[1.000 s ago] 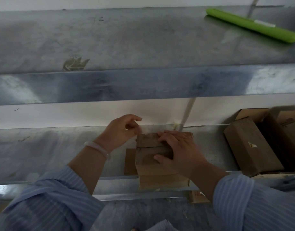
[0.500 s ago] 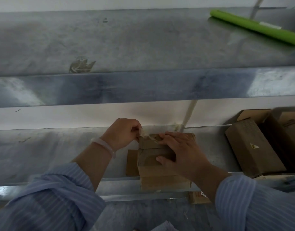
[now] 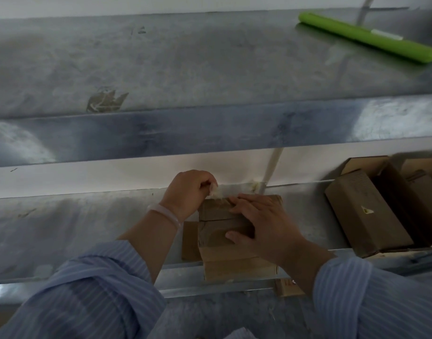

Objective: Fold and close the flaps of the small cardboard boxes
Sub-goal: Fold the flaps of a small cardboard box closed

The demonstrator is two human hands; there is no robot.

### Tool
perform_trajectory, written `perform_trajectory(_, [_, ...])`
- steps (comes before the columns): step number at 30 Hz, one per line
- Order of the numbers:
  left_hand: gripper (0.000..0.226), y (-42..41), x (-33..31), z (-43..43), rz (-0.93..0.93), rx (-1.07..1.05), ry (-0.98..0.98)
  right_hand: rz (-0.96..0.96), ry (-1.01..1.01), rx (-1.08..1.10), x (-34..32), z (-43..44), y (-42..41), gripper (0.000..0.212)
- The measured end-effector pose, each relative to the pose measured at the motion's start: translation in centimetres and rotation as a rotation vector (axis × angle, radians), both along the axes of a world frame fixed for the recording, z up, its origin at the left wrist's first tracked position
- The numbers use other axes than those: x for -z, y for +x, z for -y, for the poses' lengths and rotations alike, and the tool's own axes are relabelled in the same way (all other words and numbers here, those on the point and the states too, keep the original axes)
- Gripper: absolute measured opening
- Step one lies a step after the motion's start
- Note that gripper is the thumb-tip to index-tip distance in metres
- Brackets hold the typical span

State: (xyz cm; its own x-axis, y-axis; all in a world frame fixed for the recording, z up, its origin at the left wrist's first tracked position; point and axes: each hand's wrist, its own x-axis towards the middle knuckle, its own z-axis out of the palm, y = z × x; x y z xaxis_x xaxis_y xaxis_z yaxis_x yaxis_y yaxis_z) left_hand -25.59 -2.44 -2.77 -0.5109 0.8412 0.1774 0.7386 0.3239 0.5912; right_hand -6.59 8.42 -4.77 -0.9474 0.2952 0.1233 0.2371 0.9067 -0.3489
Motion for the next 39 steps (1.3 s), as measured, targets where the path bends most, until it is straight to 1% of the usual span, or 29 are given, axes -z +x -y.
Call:
perform_trajectory(3, [0.018, 0.2, -0.3, -0.5, 0.064, -0.028, -0.001, -0.008, -0.019, 0.017, -0.1, 0.0, -0.1, 0.062])
perform_trajectory(6, [0.020, 0.8, -1.0, -0.9, 0.264, -0.108, 0.126, 0.009, -0.032, 0.027, -0.6, 0.1, 0.0, 0.064])
perform_trajectory(8, [0.017, 1.5, -1.9, -1.6, 0.379, -0.081, 0.163, 0.027, -0.059, 0.047, -0.9, 0.2, 0.2, 0.064])
perform_trajectory(9, [0.014, 1.9, -2.4, -1.9, 0.438, -0.059, 0.161, 0.039, -0.072, 0.053, -1.1, 0.2, 0.2, 0.062])
perform_trajectory(11, [0.010, 2.5, -3.2, -1.9, 0.525, -0.055, 0.155, 0.023, -0.121, 0.063, -1.3, 0.0, 0.1, 0.049])
perform_trajectory(13, [0.011, 2.8, -3.2, -1.0, 0.547, -0.101, 0.147, -0.023, -0.199, 0.086, -1.4, -0.2, 0.1, 0.035])
perform_trajectory(16, [0.015, 4.0, -2.4, 0.8, 0.619, -0.219, 0.187, -0.120, -0.306, 0.135, -1.7, -0.5, 0.0, 0.033])
perform_trajectory(17, [0.017, 4.6, -2.0, 1.2, 0.627, -0.239, 0.199, -0.133, -0.337, 0.147, -1.9, -0.5, 0.0, 0.034])
perform_trajectory(19, [0.020, 5.9, -1.5, 1.6, 0.568, -0.239, 0.195, -0.115, -0.385, 0.170, -2.3, -0.6, -0.3, 0.032])
perform_trajectory(23, [0.018, 7.2, -0.8, 1.3, 0.529, -0.278, 0.229, -0.092, -0.380, 0.151, -2.5, -0.4, -0.6, 0.021])
perform_trajectory(25, [0.013, 7.1, -0.5, 1.1, 0.431, -0.277, 0.166, -0.075, -0.395, 0.143, -2.6, -0.4, -0.7, 0.016])
perform_trajectory(28, [0.010, 6.6, -0.5, 1.1, 0.360, -0.181, 0.080, -0.032, -0.413, 0.146, -2.6, -0.6, -0.8, 0.014])
perform_trajectory(32, [0.021, 5.8, -1.0, 1.2, 0.320, -0.003, -0.026, -0.019, -0.406, 0.116, -2.6, -0.7, -0.6, 0.013])
perform_trajectory(35, [0.026, 5.6, -1.3, 0.9, 0.316, 0.083, -0.082, -0.026, -0.424, 0.117, -2.5, -0.7, -0.3, 0.012])
perform_trajectory(37, [0.029, 5.4, -1.4, 0.9, 0.302, 0.132, -0.118, -0.048, -0.442, 0.152, -2.4, -0.9, 0.0, 0.010])
perform_trajectory(39, [0.039, 5.0, -1.3, 1.3, 0.311, 0.145, -0.127, -0.092, -0.485, 0.235, -2.6, -1.4, 0.1, 0.010])
